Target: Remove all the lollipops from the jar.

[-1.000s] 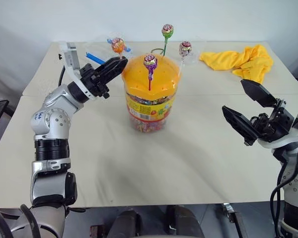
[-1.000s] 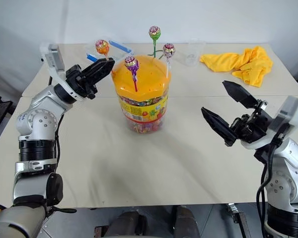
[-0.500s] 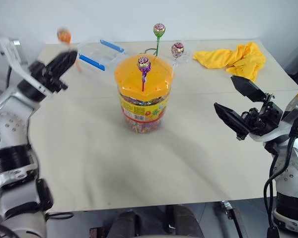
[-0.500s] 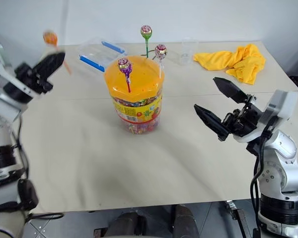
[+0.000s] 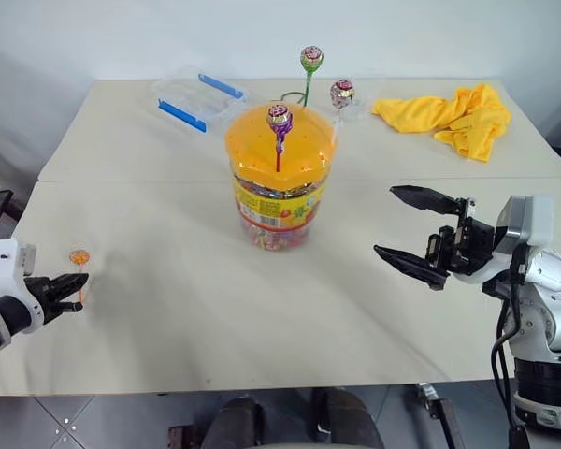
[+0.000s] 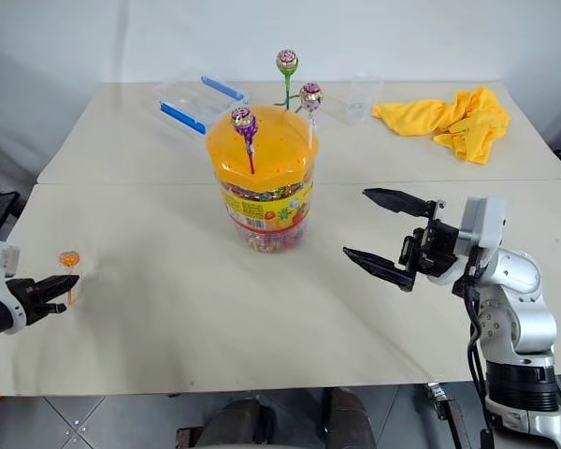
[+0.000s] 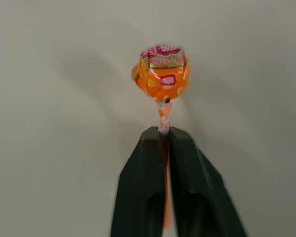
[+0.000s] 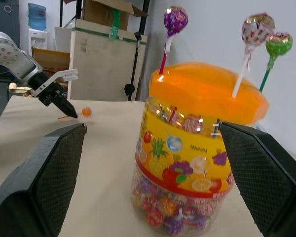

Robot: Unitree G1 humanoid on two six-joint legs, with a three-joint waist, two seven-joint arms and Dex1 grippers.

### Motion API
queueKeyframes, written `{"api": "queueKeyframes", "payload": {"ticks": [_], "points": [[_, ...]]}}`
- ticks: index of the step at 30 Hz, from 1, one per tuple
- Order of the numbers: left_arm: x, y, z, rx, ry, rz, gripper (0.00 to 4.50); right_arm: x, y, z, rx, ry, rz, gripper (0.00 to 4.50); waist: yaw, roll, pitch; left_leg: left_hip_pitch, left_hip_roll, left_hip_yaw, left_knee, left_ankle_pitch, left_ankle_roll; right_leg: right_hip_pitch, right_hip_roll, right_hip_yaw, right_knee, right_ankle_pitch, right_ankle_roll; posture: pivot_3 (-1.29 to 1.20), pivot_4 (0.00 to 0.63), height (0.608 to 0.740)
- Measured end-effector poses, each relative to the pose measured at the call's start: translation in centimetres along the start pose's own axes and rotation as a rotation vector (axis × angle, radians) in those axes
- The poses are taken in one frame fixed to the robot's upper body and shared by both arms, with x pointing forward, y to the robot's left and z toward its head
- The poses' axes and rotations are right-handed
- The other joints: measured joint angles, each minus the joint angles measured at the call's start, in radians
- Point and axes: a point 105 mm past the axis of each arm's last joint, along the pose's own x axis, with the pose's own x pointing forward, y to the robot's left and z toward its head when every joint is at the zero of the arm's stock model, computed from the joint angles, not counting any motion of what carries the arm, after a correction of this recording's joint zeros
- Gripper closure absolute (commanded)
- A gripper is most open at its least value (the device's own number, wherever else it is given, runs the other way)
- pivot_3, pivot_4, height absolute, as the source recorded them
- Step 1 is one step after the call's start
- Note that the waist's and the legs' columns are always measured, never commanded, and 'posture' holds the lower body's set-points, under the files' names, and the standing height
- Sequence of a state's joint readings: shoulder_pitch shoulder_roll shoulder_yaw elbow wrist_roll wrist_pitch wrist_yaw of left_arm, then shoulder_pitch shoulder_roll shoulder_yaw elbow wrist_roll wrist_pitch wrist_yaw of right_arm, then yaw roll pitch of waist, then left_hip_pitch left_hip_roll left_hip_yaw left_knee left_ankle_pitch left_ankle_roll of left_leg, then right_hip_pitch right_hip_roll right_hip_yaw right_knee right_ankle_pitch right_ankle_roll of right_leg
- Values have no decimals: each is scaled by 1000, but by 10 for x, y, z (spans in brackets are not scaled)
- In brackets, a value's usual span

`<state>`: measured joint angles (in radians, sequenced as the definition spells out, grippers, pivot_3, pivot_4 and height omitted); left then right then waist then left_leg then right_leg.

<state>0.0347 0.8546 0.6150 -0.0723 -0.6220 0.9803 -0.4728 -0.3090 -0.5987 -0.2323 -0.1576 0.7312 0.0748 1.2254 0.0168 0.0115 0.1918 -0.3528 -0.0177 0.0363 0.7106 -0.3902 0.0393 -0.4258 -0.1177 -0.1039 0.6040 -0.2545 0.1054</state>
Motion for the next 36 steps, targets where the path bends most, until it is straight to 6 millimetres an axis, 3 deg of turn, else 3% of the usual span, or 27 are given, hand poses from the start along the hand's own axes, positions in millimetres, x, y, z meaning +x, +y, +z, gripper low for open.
{"api": "queueKeyframes", "payload": {"ticks": [6,9,14,16,19,22,26,31,36], "points": [[-3,0,0,82,-19,-50,1400,-6,-1,1,20,15,-10,0,-4,1,0,0,1,1,-1,0,-1,-1,1,0,0,-1,-1,0,150,740],[-7,4,9,143,-103,-94,506,-15,-4,1,40,18,-58,0,-3,1,0,0,1,1,-1,0,-1,-1,1,0,0,-1,-2,0,150,740],[-37,-19,48,257,-359,-348,506,-31,-23,11,100,3,-221,0,-4,1,0,-1,1,1,-1,-1,-1,-1,0,-1,-1,-1,-2,0,150,740],[-47,-30,69,297,-472,-421,137,-32,-32,13,109,-12,-271,0,-4,1,0,0,2,1,-1,0,-1,-1,0,0,-1,-1,-2,0,150,740],[-56,-53,91,330,-578,-538,18,-20,-43,15,130,-41,-313,0,-12,1,0,0,2,1,0,0,-1,-1,0,0,2,-1,-2,0,150,740],[-57,-94,111,342,-673,-703,18,7,-55,14,163,-29,-317,0,-19,1,0,0,2,1,1,0,-1,-2,0,0,3,-1,-2,0,150,740],[-51,-136,116,368,-673,-856,18,52,-56,16,228,-30,-265,0,-25,2,0,-1,2,2,0,0,-1,-3,2,0,4,-1,-3,0,150,740],[-42,-145,109,358,-665,-886,18,86,-58,15,248,23,-216,0,-31,2,0,-1,2,3,-1,0,-1,-4,5,-3,3,-1,-3,0,150,740],[-39,-144,106,356,-664,-873,0,98,-65,3,267,40,-228,1179,-28,2,0,-1,0,2,-1,0,-1,-3,5,-3,3,-1,-3,0,150,740]]}}
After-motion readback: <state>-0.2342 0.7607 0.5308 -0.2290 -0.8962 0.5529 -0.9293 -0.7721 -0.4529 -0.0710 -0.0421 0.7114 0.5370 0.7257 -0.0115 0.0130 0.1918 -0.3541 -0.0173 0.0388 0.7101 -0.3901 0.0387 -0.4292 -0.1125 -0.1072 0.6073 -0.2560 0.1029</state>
